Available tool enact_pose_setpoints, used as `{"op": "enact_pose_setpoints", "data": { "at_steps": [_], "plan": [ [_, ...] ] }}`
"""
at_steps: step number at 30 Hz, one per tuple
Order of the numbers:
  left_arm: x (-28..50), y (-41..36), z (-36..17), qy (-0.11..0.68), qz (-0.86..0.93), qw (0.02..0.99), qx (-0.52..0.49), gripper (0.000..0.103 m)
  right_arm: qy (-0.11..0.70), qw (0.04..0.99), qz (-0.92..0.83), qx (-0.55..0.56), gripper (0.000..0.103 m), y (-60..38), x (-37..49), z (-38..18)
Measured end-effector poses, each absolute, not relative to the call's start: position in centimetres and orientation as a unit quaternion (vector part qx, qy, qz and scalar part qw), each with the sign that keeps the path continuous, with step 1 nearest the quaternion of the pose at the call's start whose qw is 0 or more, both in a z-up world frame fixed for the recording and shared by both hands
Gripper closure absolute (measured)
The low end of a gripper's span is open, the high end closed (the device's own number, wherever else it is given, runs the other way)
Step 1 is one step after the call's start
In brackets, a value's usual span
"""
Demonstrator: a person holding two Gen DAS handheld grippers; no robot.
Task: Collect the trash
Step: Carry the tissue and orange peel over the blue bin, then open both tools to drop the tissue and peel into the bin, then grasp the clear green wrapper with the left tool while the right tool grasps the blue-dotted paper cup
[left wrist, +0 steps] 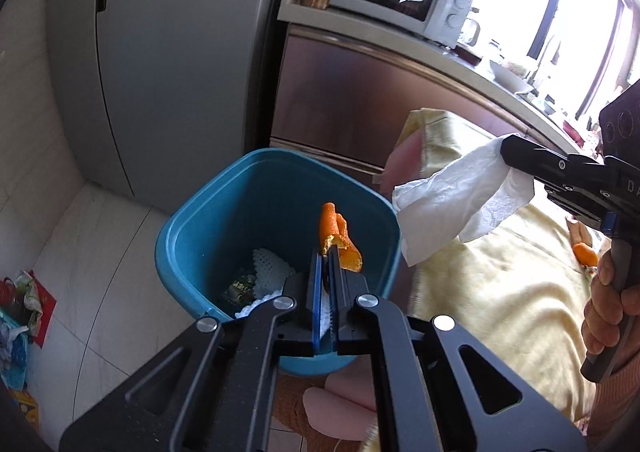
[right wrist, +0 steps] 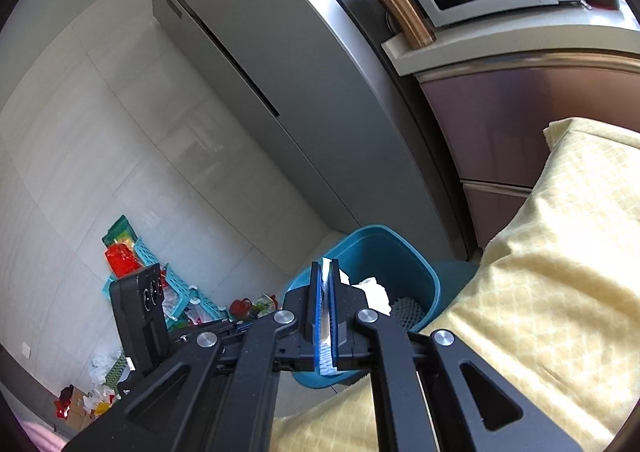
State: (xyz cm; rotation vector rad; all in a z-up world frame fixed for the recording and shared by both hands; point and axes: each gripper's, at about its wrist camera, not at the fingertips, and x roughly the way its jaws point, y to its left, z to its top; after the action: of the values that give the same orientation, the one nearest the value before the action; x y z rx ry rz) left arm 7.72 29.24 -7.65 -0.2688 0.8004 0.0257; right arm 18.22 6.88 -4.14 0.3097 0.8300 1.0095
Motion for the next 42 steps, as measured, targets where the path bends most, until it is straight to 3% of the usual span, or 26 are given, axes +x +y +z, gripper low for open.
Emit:
{"op": "enact_pose_setpoints", "data": {
  "at_steps": [25, 39, 42],
  "plan": [
    [14.6, 30.2, -13.2, 0.439, 0.041, 0.886, -0.144, 0.097, 0.458, 0.774, 0.425, 0.105, 0.092, 11.2, 19.8, -9.1],
    [10.9, 24.3, -7.9, 0.356, -0.036, 0.927, -0.111, 0.071, 0.395, 0.807, 0.428, 0.099, 0.072, 2.0, 15.5, -5.2],
    [10.0, 21.6, -6.7, 0.343, -0.077, 0.931, -0.098, 0.068, 0.377, 0.826, 0.406, 0.102, 0.072, -1.9, 14.1, -4.3]
  ]
}}
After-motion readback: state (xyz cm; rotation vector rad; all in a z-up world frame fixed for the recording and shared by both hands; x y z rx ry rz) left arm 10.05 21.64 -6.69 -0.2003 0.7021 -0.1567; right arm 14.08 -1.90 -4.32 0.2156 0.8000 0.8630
